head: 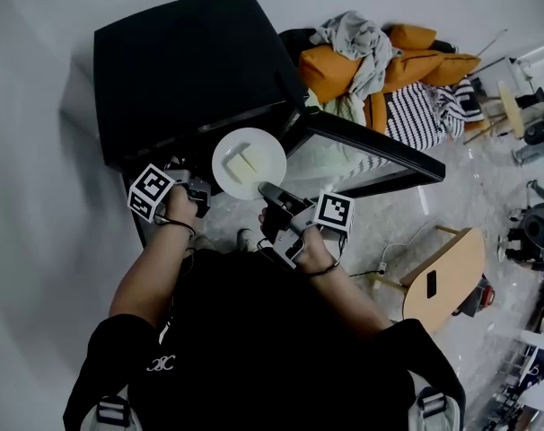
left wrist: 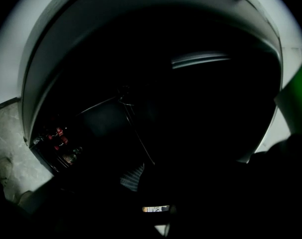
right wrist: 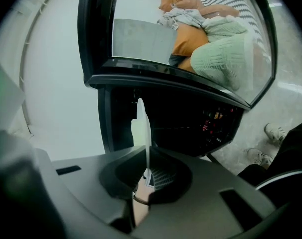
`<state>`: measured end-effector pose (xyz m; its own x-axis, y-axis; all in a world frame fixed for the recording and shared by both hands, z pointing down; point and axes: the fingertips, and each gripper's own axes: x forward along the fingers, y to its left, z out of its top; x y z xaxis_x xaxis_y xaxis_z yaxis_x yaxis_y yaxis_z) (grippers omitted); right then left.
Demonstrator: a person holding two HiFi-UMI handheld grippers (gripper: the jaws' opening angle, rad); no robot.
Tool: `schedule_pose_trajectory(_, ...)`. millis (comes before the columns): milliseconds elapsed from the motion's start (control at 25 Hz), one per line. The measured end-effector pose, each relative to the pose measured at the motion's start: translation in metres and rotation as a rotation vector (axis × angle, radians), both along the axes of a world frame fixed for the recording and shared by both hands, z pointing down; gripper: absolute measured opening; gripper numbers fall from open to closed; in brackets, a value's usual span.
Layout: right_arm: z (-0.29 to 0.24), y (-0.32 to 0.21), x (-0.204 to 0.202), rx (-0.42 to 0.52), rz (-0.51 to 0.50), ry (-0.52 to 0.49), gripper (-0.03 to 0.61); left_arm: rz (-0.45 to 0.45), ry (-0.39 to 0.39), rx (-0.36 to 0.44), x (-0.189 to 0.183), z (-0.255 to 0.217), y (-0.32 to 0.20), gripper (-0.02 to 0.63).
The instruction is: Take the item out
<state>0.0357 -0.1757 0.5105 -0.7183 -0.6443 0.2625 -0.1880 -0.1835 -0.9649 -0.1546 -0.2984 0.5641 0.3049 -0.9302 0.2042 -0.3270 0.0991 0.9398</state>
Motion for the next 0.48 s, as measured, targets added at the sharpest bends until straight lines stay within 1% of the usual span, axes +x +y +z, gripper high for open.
schedule_pose_trajectory(280, 0.0, 0.003, 0.001, 0.013, 0.004, 0.009, 0.021, -0.009, 0.003, 0.012, -0.004, 0.002, 0.002, 0.055)
schedule_pose_trajectory(360, 0.0, 0.004, 0.004, 0.012, 0.004, 0.014, 0.021, -0.003, -0.01, 0.006, -0.001, 0.0, 0.004, 0.055)
schedule_pose_trajectory(480, 0.001, 0.004, 0.004, 0.013, 0.001, 0.011, 0.021, 0.025, -0.055, 0.008, 0.002, -0.003, 0.01, 0.054)
